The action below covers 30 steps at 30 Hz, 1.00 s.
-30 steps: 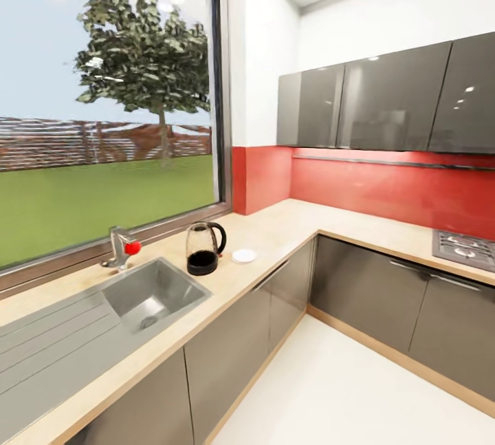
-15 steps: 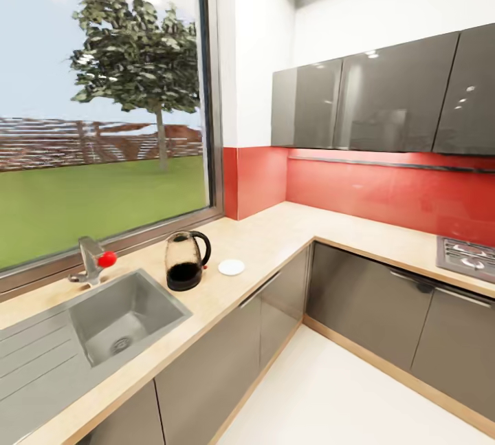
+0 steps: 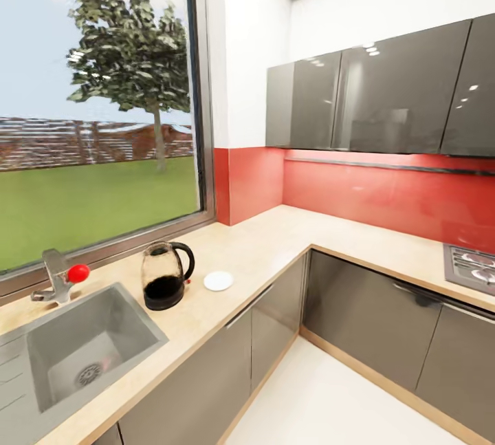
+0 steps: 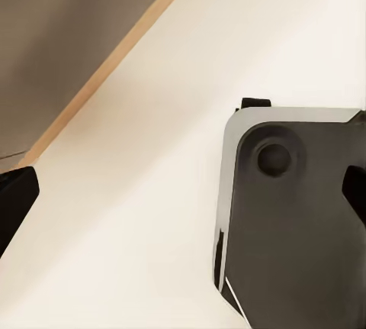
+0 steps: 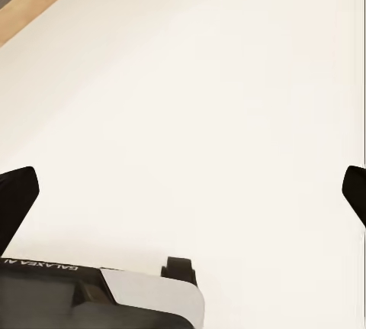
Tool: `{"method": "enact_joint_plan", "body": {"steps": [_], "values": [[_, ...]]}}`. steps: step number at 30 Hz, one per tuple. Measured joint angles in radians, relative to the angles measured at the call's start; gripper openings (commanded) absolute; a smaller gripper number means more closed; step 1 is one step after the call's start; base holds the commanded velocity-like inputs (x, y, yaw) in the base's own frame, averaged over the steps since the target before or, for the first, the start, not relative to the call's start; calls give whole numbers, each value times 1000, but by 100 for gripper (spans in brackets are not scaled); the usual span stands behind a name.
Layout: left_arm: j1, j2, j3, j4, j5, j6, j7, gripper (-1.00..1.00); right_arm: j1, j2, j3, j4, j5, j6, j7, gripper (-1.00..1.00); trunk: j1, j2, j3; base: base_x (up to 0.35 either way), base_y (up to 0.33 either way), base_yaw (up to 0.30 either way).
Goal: Set up a coffee station on the kitchen countertop: keep the coffee maker on the countertop, move the bottle of coffee from the kitchen shelf to the counter next to the coffee maker, place a paper coffee filter on top of the coffee maker, put the saucer next to the coffee maker with the coffee cup on the saucer, and place the electric kettle next to the coffee maker.
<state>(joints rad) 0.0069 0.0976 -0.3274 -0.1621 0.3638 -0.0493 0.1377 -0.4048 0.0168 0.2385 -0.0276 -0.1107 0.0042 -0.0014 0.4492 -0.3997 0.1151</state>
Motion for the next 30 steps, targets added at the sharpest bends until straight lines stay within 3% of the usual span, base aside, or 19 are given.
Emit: {"method": "enact_joint_plan", "body": {"steps": [15,30], "values": [[0,0,0,0,0,0,0,100,0,0,-1,0,0,0,0,100,0,0,0,305,-158,8],[0,0,-1,0,0,0,0,100,0,2,0,0,0,0,0,100,0,0,0,242,-237,250]]}}
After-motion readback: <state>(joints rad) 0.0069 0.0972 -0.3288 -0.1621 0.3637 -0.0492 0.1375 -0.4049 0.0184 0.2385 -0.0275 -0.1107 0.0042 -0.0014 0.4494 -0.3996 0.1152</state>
